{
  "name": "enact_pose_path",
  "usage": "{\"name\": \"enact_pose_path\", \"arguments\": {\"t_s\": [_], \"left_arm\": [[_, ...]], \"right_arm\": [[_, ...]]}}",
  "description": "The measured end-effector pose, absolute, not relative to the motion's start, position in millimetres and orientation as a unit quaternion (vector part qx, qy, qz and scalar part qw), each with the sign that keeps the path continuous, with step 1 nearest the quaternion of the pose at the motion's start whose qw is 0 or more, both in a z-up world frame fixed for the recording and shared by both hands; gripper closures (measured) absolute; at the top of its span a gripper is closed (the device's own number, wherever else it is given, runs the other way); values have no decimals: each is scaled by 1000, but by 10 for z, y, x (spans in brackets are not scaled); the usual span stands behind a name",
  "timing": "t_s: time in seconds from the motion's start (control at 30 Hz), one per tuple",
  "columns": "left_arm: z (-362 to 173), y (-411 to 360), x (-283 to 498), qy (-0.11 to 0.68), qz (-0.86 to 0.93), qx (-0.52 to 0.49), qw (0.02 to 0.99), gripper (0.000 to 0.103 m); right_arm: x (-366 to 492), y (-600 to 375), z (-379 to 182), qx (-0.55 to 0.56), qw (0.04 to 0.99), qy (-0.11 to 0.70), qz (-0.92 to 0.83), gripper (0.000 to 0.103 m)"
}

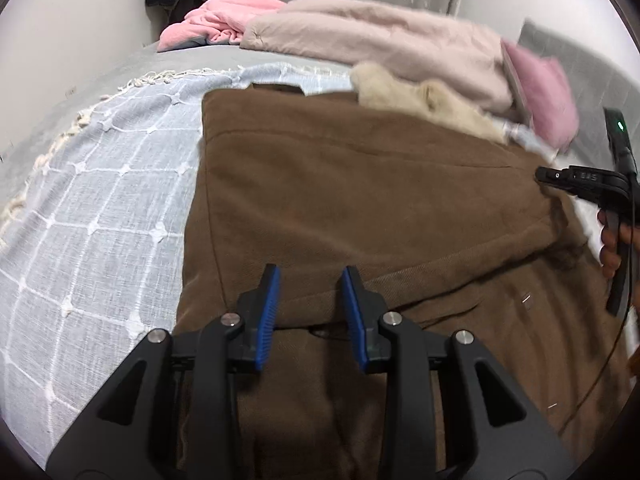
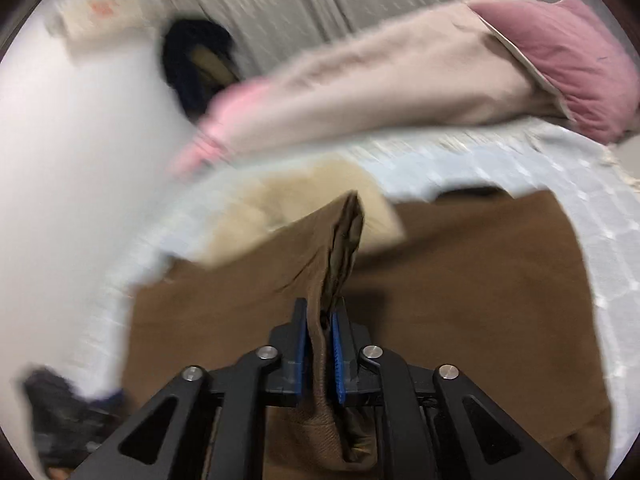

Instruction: Fold large clothes

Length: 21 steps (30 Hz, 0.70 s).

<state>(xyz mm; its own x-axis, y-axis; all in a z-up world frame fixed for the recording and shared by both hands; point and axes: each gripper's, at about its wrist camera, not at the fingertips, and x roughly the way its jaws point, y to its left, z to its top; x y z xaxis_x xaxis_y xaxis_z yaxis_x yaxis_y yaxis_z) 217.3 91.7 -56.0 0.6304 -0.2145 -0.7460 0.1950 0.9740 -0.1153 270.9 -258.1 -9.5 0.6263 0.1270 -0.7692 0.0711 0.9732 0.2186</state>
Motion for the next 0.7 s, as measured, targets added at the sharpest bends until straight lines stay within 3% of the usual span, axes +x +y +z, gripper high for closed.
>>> {"name": "enact_pose_path", "arguments": {"t_s": [0.23, 0.37, 0.5, 0.53, 0.6, 0.7], "left_arm": [[-509, 957, 2162, 408, -111, -25, 906, 69], [-560, 919, 2181, 416, -106, -7, 903, 69], [-544, 895, 2166, 423, -107, 0, 900, 66], [-524, 891, 2150, 425, -109, 1, 899, 64], [-436, 880, 2095, 427, -118, -3, 896, 42], [-225, 868, 1928, 408, -130, -6, 903, 32]], "right_arm": [[2421, -2707, -48, 152, 900, 408, 26, 82], [2344, -2478, -33, 112, 904, 408, 53, 59], [2308, -2436, -335, 64, 891, 448, 37, 56], [2266, -2470, -351, 73, 891, 447, 42, 56], [2150, -2554, -292, 99, 892, 439, 46, 53], [1887, -2653, -27, 101, 895, 432, 42, 53]]}}
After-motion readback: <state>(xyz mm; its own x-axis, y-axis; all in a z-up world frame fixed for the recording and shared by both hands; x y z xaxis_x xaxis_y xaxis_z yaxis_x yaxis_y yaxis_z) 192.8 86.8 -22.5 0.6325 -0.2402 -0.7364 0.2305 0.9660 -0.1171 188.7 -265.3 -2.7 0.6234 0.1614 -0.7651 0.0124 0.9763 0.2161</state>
